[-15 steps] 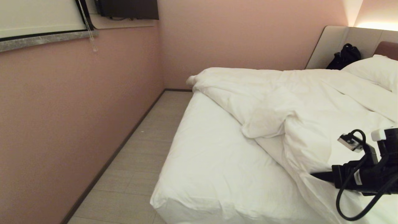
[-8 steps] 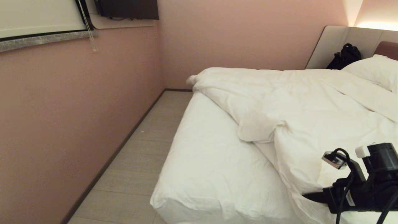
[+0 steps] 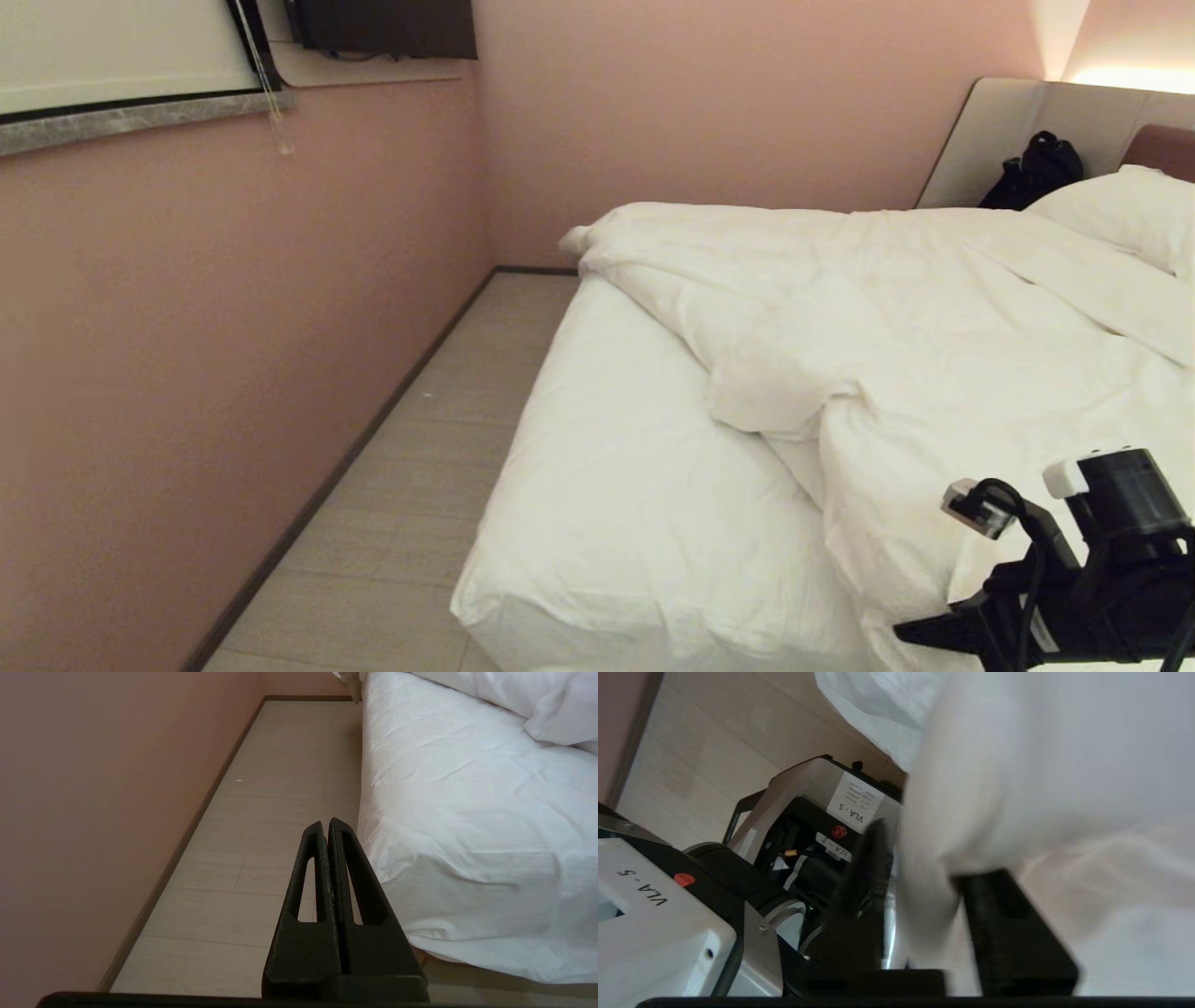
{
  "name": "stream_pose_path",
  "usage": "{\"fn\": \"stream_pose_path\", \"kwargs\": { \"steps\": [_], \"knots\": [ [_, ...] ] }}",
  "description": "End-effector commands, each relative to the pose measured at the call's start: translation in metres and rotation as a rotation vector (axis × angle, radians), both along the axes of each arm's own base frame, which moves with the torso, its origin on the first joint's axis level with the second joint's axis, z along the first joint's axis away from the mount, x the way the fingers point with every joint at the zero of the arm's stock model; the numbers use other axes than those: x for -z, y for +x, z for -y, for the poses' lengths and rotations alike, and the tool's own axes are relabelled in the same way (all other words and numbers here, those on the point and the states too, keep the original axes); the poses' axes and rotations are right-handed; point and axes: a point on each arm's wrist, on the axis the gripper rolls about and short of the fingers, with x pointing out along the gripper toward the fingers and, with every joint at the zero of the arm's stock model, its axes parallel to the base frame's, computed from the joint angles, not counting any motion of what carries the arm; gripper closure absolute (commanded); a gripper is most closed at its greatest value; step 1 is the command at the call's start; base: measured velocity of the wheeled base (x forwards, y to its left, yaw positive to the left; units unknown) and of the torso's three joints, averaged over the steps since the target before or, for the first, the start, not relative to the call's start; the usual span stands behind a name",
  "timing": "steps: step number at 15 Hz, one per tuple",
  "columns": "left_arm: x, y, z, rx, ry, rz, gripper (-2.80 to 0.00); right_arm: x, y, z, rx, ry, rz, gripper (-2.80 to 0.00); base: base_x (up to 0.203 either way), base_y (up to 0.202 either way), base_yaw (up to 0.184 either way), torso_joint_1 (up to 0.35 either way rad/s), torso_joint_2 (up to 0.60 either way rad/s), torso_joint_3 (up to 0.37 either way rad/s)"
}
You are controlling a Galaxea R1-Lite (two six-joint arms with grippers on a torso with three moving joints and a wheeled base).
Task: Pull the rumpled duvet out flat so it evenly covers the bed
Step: Flatten the corners of the folded blanket
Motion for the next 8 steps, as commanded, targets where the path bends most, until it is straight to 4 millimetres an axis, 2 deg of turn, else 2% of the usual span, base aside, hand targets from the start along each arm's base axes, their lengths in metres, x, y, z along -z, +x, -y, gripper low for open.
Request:
{"fn": "stream_pose_path", "kwargs": {
  "steps": [1,4,8],
  "knots": [
    [0.0,0.0,0.0,0.0,0.0,0.0,0.0,0.0,0.002,0.0,0.005,-0.006,0.004,-2.8,0.0,0.0,0.0,0.0,0.0,0.0],
    [0.0,0.0,0.0,0.0,0.0,0.0,0.0,-0.013,0.001,0.006,0.049,0.01,0.054,-2.8,0.0,0.0,0.0,0.0,0.0,0.0],
    [0.0,0.0,0.0,0.0,0.0,0.0,0.0,-0.047,0.006,0.035,0.277,0.088,0.151,-2.8,0.0,0.0,0.0,0.0,0.0,0.0]
  ]
}}
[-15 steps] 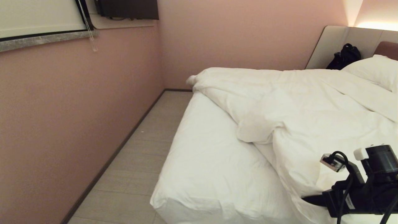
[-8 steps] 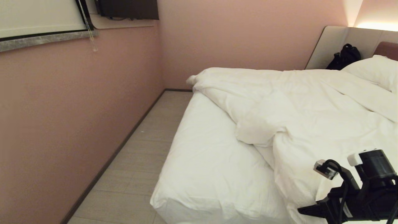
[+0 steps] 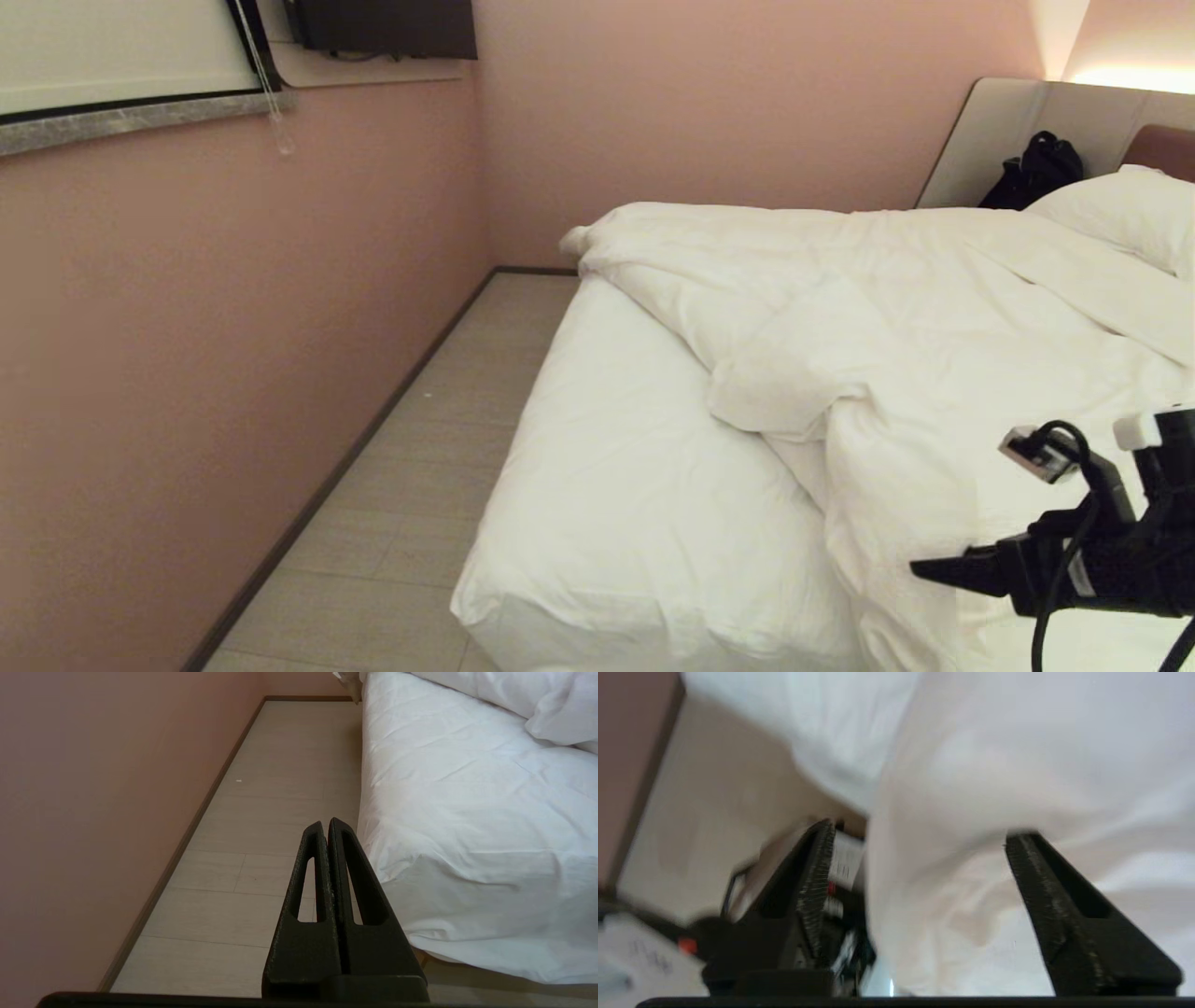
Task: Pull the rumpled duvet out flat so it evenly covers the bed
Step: Flatten the corners of the folded blanket
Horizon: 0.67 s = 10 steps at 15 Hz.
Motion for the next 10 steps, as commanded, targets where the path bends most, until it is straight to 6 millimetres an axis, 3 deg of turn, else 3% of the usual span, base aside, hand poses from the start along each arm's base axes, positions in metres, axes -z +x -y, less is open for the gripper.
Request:
{"fn": "stream_pose_path", "kwargs": {
  "steps": [1,4,7,8,10],
  "knots": [
    [0.0,0.0,0.0,0.0,0.0,0.0,0.0,-0.018,0.001,0.012,0.122,0.074,0.038,-2.8,0.0,0.0,0.0,0.0,0.0,0.0],
    [0.0,0.0,0.0,0.0,0.0,0.0,0.0,-0.033,0.004,0.022,0.209,0.166,0.072,-2.8,0.0,0.0,0.0,0.0,0.0,0.0],
    [0.0,0.0,0.0,0.0,0.0,0.001,0.0,-0.036,0.026,0.035,0.349,0.279,0.089,-2.8,0.0,0.0,0.0,0.0,0.0,0.0],
    [0.0,0.0,0.0,0.0,0.0,0.001,0.0,-0.034,0.035,0.043,0.396,0.309,0.091,0.0,0.0,0.0,0.0,0.0,0.0,0.0],
    [0.0,0.0,0.0,0.0,0.0,-0.001,0.0,-0.022,0.054,0.058,0.474,0.348,0.066,0.0,0.0,0.0,0.0,0.0,0.0,0.0]
  ]
}}
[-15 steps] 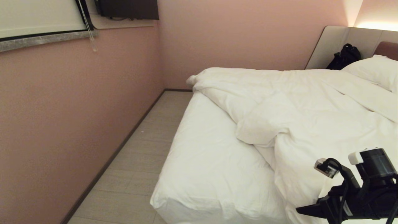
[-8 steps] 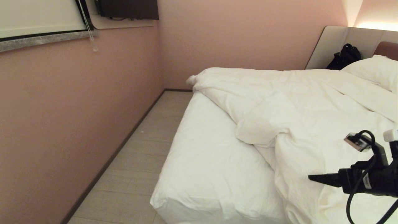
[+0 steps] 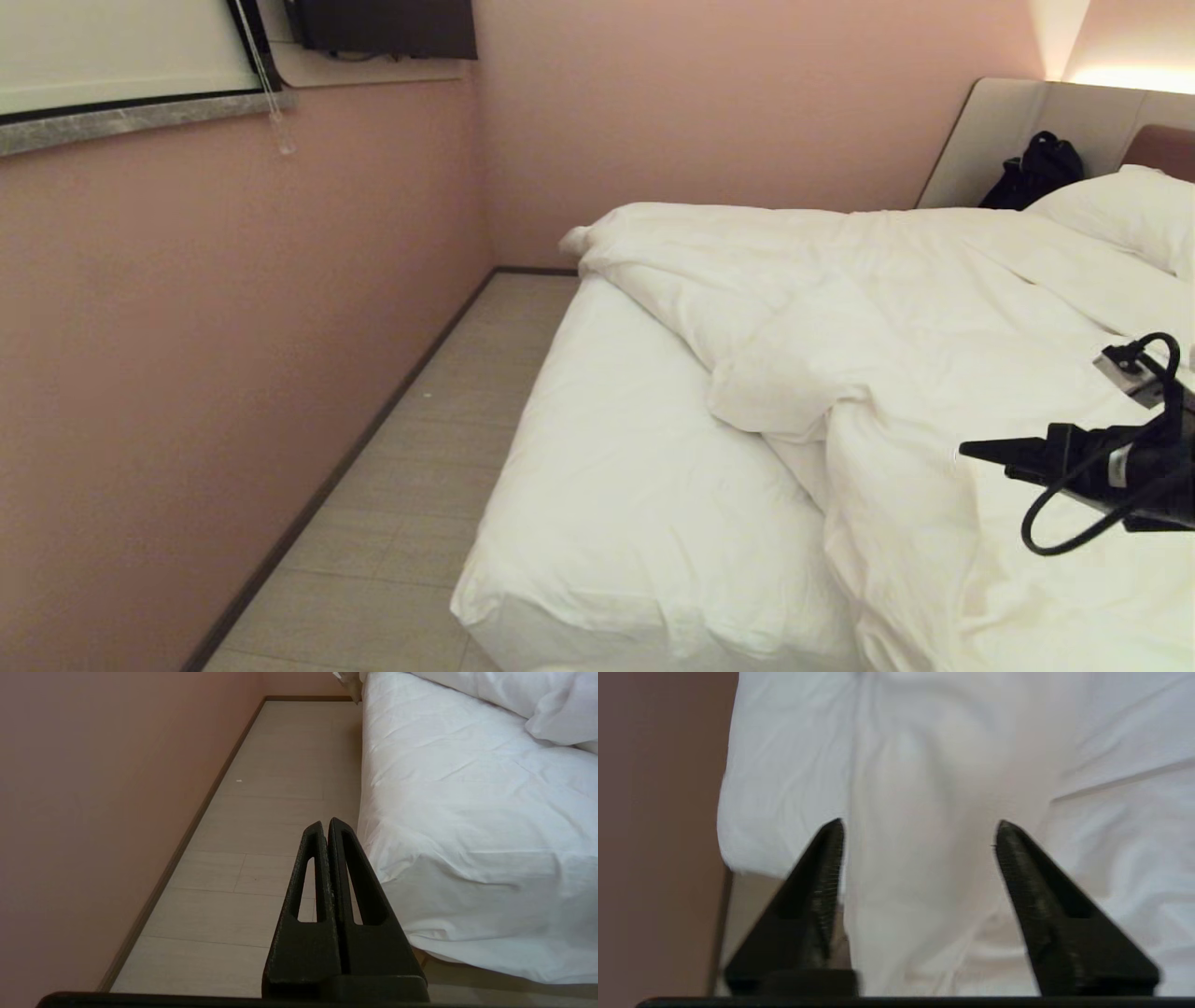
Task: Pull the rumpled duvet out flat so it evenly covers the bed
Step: Flatten the corners of the folded blanket
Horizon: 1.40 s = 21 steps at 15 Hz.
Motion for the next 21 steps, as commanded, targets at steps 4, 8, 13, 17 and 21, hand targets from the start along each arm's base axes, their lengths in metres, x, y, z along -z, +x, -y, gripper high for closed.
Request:
{"fn": "stream_pose_path", "kwargs": {
  "steps": [4,8,13,17,21],
  "knots": [
    [0.0,0.0,0.0,0.0,0.0,0.0,0.0,0.028,0.045,0.037,0.195,0.191,-0.061,0.0,0.0,0.0,0.0,0.0,0.0,0.0],
    [0.0,0.0,0.0,0.0,0.0,0.001,0.0,0.04,0.058,0.047,0.222,0.212,-0.091,0.0,0.0,0.0,0.0,0.0,0.0,0.0],
    [0.0,0.0,0.0,0.0,0.0,0.0,0.0,0.054,0.069,0.065,0.268,0.228,-0.116,0.0,0.0,0.0,0.0,0.0,0.0,0.0],
    [0.0,0.0,0.0,0.0,0.0,0.0,0.0,0.059,0.07,0.067,0.272,0.231,-0.128,-2.8,0.0,0.0,0.0,0.0,0.0,0.0],
    [0.0,0.0,0.0,0.0,0.0,0.0,0.0,0.06,0.073,0.068,0.267,0.233,-0.125,-2.8,0.0,0.0,0.0,0.0,0.0,0.0]
  ]
}}
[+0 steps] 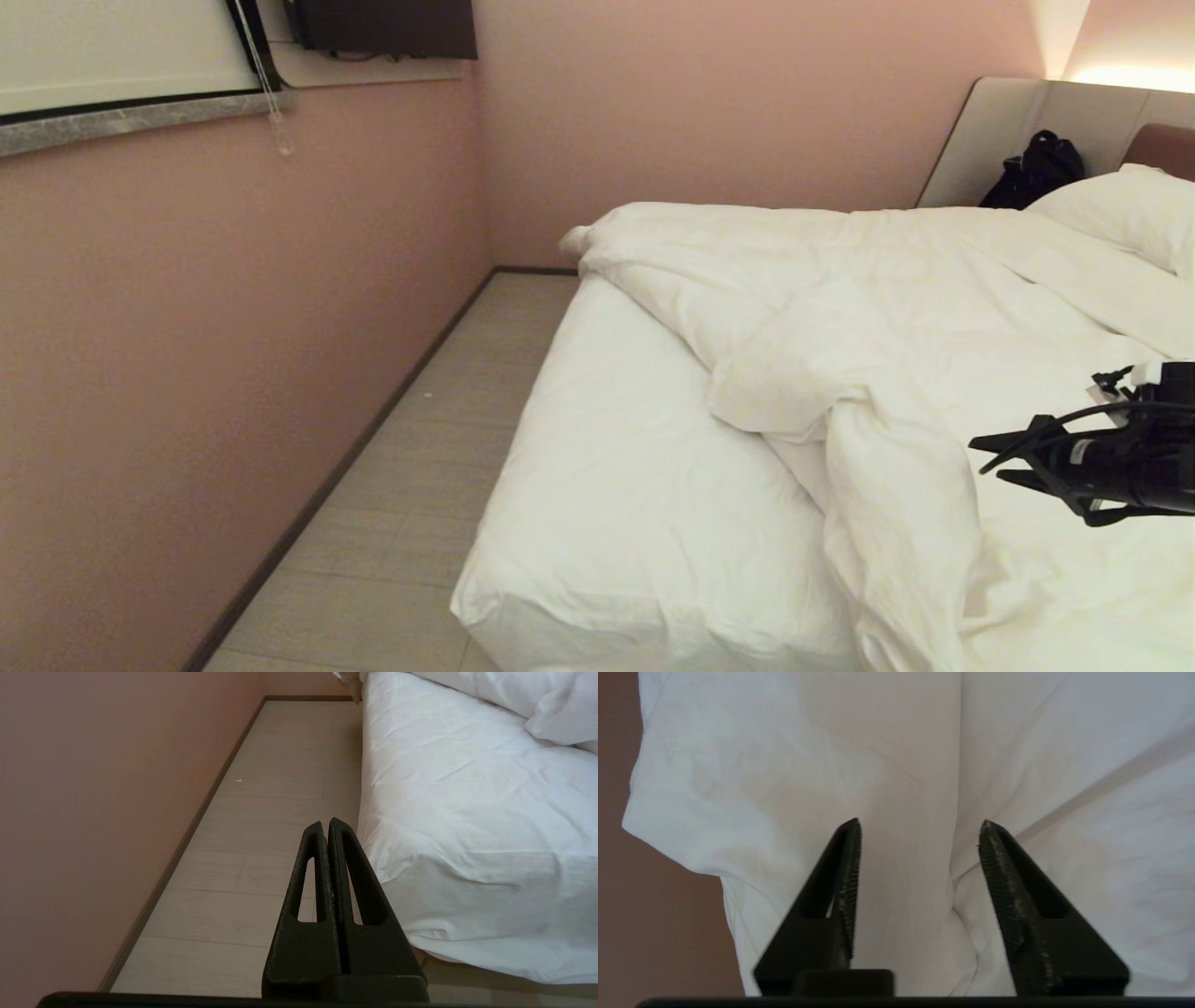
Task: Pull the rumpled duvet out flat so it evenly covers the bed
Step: Flatten the corners of the folded blanket
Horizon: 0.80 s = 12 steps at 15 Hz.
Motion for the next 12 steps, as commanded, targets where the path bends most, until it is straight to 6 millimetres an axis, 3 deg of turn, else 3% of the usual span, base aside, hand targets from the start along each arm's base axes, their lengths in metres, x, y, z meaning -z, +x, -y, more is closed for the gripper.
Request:
{"fn": "stream_pose_path", "kwargs": {
  "steps": [1,12],
  "knots": [
    [0.0,0.0,0.0,0.0,0.0,0.0,0.0,0.002,0.001,0.0,-0.002,0.008,-0.003,-2.8,0.0,0.0,0.0,0.0,0.0,0.0],
    [0.0,0.0,0.0,0.0,0.0,0.0,0.0,0.035,0.02,0.003,-0.06,0.081,-0.058,-2.8,0.0,0.0,0.0,0.0,0.0,0.0]
  ]
}}
